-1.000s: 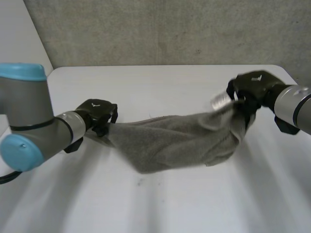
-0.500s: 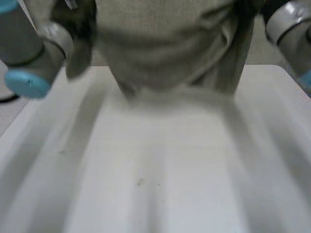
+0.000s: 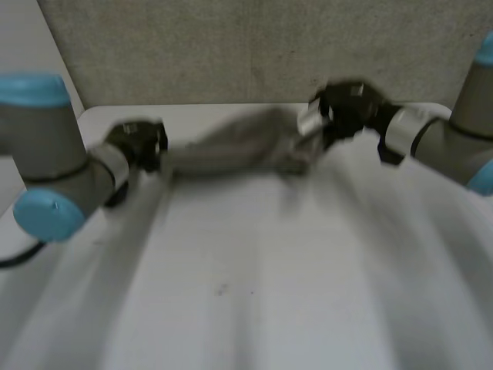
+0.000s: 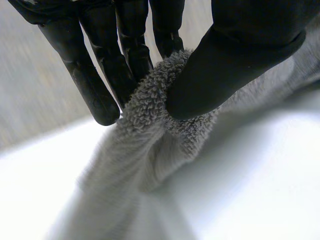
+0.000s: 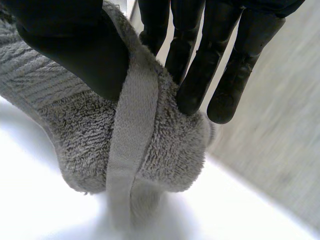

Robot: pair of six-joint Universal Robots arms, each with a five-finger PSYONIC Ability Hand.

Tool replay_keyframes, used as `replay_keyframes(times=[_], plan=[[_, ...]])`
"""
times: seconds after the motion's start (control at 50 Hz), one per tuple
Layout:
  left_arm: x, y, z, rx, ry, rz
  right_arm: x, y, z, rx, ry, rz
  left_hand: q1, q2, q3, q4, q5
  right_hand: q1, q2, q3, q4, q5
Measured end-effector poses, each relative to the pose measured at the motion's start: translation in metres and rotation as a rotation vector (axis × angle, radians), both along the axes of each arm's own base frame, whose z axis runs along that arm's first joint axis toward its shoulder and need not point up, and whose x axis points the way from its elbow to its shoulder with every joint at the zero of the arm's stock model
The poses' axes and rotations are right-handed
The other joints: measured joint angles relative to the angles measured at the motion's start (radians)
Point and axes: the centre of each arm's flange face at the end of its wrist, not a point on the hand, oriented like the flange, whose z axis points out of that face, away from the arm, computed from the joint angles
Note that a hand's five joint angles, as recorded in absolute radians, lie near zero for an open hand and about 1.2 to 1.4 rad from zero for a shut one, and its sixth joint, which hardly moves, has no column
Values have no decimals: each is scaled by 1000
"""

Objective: Fold the towel.

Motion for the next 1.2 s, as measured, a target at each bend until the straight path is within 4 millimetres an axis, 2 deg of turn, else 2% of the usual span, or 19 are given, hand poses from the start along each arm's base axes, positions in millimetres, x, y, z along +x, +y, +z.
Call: replay_keyframes(times=[0.04,0.06,0.08,0.12,0.18,0.24,0.38,0.44,0.48,0.5,0.52,0.54,0.64,0.68,0.78,0.8,0.86,0.98,1.2], plan=[[0,0,0,0,0,0,0,0,0,0,0,0,0,0,0,0,0,0,0,0,0,0],[3,17,-30,83,-49,-14,-1,3,-12,26,37,8,0,0,0,0,0,0,0,0,0,0],[4,23,-36,102,-61,-19,-6,12,-42,87,152,35,0,0,0,0,0,0,0,0,0,0],[4,36,-49,138,-91,-39,-12,23,-61,127,243,62,0,0,0,0,0,0,0,0,0,0],[3,51,-53,157,-113,-62,-20,32,-67,166,302,79,0,0,0,0,0,1,0,0,0,0],[3,61,-51,159,-121,-75,-25,38,-65,188,325,82,0,0,0,0,0,1,0,0,0,0],[11,91,-29,132,-121,-88,-57,53,-31,223,330,19,0,-8,-7,-11,0,1,0,0,0,0],[15,99,-24,124,-129,-91,-69,58,-19,233,330,-7,-39,-116,-116,-105,-67,-74,-50,-60,-62,-44],[16,102,-22,117,-140,-95,-75,60,-15,239,333,-16,-326,-391,-387,-371,-339,-150,-133,-122,-123,-101],[17,104,-21,108,-155,-101,-78,61,-13,241,338,-23,-519,-585,-579,-563,-525,-345,-305,-310,-292,-268],[18,105,-20,103,-163,-104,-81,62,-11,243,344,-27,-519,-585,-579,-563,-525,-446,-388,-394,-394,-376],[19,106,-20,95,-175,-109,-84,63,-10,243,350,-30,-647,-710,-709,-705,-679,-591,-519,-523,-508,-488],[19,101,-12,38,-222,-123,-91,64,-8,235,375,-33,-854,-918,-917,-921,-890,-1052,-910,-919,-908,-889],[17,96,-6,11,-223,-122,-92,63,-8,233,369,-39,-871,-936,-935,-937,-909,-1143,-993,-998,-992,-963],[14,85,5,-40,-208,-112,-91,57,-7,226,332,-66,-889,-953,-950,-954,-928,-1183,-1023,-1032,-1027,-996],[11,74,11,-68,-192,-103,-91,52,-6,222,290,-96,-889,-954,-951,-956,-928,-1194,-1035,-1042,-1037,-1005],[8,64,12,-80,-180,-94,-91,46,-5,218,241,-128,-889,-954,-951,-956,-928,-1198,-1035,-1045,-1039,-1006],[-1,38,-2,-45,-160,-78,-91,35,-2,210,127,-207,-825,-891,-890,-892,-871,-1200,-1035,-1046,-1041,-1010],[-2,27,-35,162,-162,-64,-88,32,-7,197,116,-276,-789,-851,-851,-854,-830,-1201,-1035,-1049,-1041,-1010]])
